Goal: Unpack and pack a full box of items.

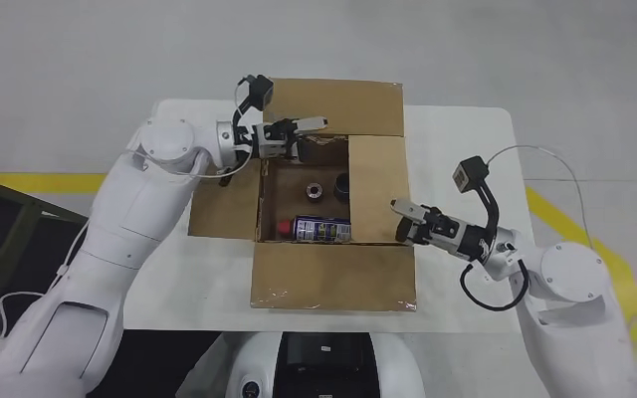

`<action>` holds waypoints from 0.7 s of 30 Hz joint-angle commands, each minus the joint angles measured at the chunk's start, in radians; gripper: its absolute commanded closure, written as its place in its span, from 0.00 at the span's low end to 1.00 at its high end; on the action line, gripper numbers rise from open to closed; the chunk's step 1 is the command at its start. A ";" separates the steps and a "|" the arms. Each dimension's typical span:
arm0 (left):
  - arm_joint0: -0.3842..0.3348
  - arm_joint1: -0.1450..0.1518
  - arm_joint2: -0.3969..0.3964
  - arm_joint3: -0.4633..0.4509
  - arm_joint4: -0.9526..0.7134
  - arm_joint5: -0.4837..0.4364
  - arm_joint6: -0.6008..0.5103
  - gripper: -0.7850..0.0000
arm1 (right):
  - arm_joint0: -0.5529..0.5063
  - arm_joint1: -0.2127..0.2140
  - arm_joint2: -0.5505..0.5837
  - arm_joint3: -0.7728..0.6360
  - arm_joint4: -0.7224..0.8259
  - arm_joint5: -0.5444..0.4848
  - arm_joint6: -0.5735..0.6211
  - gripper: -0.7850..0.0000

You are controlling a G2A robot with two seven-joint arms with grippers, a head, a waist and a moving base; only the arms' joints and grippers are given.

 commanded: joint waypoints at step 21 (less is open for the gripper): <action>-0.068 -0.090 0.151 0.109 0.048 -0.123 0.098 0.00 | -0.001 0.013 -0.021 -0.053 0.029 0.006 -0.088 0.00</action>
